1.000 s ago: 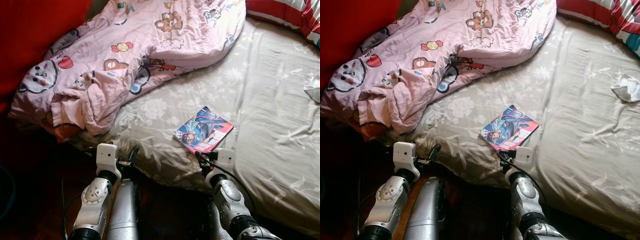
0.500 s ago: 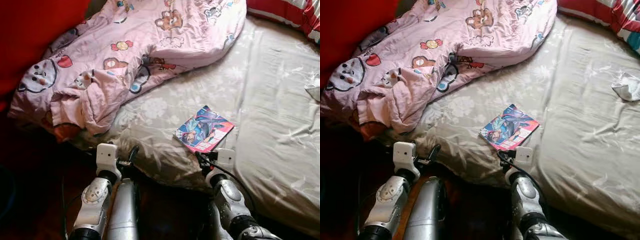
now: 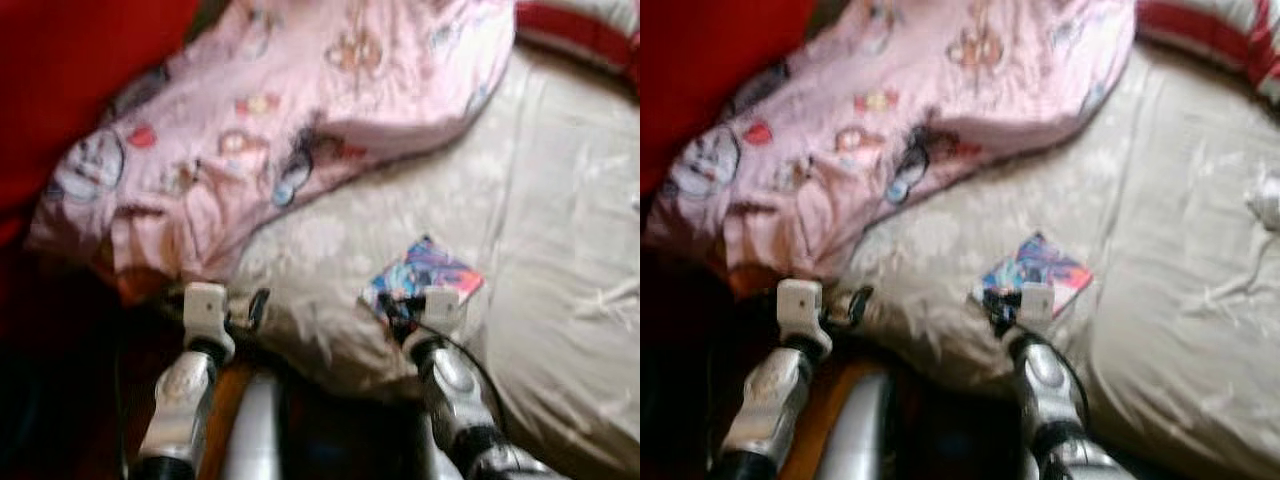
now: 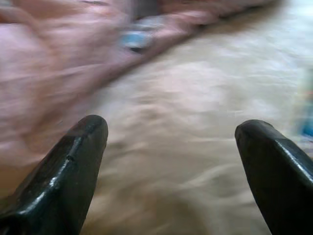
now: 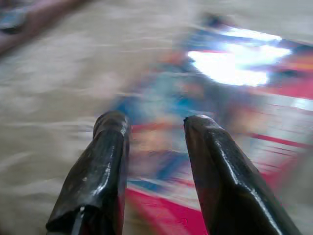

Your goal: Clean up the room

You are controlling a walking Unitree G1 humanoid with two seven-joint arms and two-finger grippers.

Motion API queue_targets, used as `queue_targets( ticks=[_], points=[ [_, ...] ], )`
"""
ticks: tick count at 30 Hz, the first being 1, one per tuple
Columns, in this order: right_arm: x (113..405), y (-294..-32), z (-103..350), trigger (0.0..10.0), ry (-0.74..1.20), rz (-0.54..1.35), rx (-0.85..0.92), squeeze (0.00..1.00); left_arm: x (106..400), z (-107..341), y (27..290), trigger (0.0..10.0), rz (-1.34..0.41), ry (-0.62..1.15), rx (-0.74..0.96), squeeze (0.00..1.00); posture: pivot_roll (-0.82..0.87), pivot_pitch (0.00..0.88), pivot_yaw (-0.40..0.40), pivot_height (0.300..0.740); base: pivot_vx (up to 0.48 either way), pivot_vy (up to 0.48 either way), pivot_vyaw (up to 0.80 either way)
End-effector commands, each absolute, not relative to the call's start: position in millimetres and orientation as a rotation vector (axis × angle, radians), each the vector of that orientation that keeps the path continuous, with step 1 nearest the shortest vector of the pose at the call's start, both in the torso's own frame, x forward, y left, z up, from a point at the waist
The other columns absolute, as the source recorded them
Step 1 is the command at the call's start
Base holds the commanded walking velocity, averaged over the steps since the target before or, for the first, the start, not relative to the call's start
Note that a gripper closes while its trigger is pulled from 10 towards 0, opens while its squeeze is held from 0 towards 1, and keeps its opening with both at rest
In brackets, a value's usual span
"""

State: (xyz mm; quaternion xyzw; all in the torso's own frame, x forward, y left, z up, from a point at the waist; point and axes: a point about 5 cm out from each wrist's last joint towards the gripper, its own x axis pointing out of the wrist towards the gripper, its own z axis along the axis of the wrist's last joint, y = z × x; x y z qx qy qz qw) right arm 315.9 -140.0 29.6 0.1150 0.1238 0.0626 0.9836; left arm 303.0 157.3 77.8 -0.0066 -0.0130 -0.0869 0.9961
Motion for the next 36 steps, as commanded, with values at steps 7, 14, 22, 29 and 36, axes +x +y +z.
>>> queue_targets(
  ticks=[7,14,22,29,36],
  points=[
    [310.1,-140.3,19.8,10.0,0.301,0.079,0.298,0.0,298.3,72.5,160.4,10.0,-0.176,-0.005,-0.008,0.0,0.15,0.278,0.007,0.599,0.0,0.0,0.0],
    [304.9,-136.2,10.7,10.0,0.366,0.071,0.384,1.0,295.9,71.2,160.6,10.0,-0.175,0.0,-0.008,0.0,0.16,0.294,0.006,0.599,0.0,0.0,0.0],
    [302.4,-130.5,7.3,10.0,0.384,0.082,0.472,1.0,291.1,69.5,162.9,10.0,-0.171,0.006,-0.004,0.0,0.16,0.312,0.01,0.599,0.0,0.0,0.0],
    [307.0,-126.3,12.2,10.0,0.367,0.091,0.51,0.0,285.3,68.2,164.2,10.0,-0.17,0.013,0.001,0.0,0.17,0.335,0.016,0.599,0.0,0.0,0.0],
    [316.0,-116.5,24.4,10.0,0.314,0.148,0.555,0.0,282.2,69.8,167.9,10.0,-0.166,0.016,0.009,0.0,0.19,0.353,0.028,0.599,0.0,0.0,0.0]
  ],
)
